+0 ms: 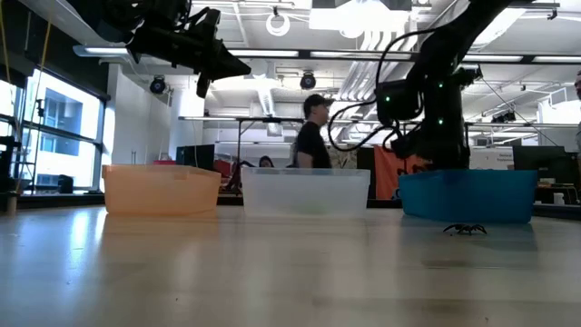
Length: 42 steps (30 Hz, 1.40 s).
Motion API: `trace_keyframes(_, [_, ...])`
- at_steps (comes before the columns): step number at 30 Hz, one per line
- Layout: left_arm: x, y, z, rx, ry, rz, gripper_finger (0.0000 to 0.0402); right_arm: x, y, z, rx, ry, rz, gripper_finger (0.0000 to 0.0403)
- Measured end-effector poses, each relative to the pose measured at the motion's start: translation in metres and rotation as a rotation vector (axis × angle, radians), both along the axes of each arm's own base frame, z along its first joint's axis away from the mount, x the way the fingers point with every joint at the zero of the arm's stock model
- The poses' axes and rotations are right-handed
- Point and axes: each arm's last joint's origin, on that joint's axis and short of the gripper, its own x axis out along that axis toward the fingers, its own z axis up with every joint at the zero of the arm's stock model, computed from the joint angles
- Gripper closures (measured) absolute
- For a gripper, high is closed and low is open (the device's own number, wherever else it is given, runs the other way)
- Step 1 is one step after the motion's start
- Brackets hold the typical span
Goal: Sort Halloween decoration
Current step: Put the purple spider toy into the blue bin
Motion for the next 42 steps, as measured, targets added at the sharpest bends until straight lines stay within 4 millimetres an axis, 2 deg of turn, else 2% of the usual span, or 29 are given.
trace_keyframes(14, [0.000, 0.000, 0.000, 0.000, 0.000, 0.000, 0.0401, 0.002, -0.001, -0.005, -0.003, 0.016, 0.000, 0.0398])
trace_keyframes(18, [0.000, 0.000, 0.000, -0.001, 0.000, 0.000, 0.0401, 0.002, -0.001, -0.005, 0.015, 0.005, 0.004, 0.0352])
trace_keyframes(24, [0.000, 0.000, 0.000, -0.001, 0.000, 0.002, 0.0402, 0.000, 0.000, 0.004, 0.012, 0.002, -0.002, 0.0238])
trace_keyframes(28, [-0.001, 0.001, 0.000, 0.000, 0.000, 0.004, 0.0401, 0.000, -0.001, 0.024, -0.023, -0.034, -0.002, 0.0188])
trace_keyframes(33, [-0.001, 0.001, 0.000, -0.011, -0.004, 0.005, 0.0402, -0.002, -0.004, 0.066, -0.100, -0.164, -0.020, 0.0175])
trace_keyframes(37, [-0.001, 0.001, 0.000, -0.025, -0.008, 0.008, 0.0402, -0.010, 0.000, 0.109, -0.180, -0.354, 0.005, 0.0174])
trace_keyframes(42, [0.000, 0.001, 0.004, -0.026, -0.047, 0.009, 0.0402, -0.024, 0.009, 0.156, -0.349, -0.696, 0.030, 0.0174])
